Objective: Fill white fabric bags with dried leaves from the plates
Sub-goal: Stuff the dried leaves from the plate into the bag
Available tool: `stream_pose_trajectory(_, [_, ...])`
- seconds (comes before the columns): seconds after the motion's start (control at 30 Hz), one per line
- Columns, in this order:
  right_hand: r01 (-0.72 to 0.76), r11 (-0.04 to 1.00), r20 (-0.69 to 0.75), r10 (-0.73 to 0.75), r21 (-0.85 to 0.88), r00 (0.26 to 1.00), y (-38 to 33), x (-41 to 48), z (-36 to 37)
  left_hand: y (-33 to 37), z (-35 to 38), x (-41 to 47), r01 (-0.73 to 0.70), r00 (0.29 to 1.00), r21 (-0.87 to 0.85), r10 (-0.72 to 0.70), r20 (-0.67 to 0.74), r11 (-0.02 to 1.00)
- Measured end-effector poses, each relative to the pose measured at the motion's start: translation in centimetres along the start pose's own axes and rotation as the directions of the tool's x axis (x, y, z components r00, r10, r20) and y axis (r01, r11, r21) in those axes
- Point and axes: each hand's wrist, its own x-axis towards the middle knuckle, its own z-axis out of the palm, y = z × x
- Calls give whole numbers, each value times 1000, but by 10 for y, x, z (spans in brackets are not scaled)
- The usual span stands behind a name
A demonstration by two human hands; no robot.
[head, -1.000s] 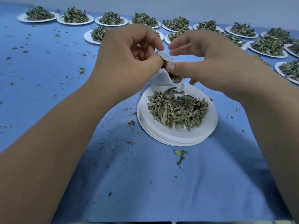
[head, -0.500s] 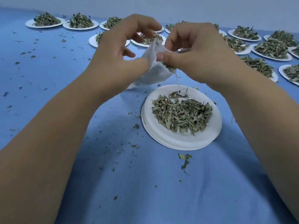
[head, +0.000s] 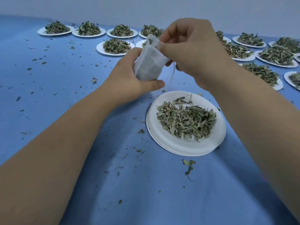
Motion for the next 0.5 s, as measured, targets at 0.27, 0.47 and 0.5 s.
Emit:
stream_pose_trajectory(0.27, [232,943,3,-238,-239,971,-2,2,20,-5,6,5,67,971,93,-44,-234,993])
stream_pose_trajectory(0.47, [312,899,164,-273,-308,948,-9,2,20,-4,11,5,52,971,-62,-65,-229,997])
stream_pose_trajectory(0.5, [299,893,202,-242,-335,949,-9,4,20,-4,11,5,47,967,-71,-63,-245,996])
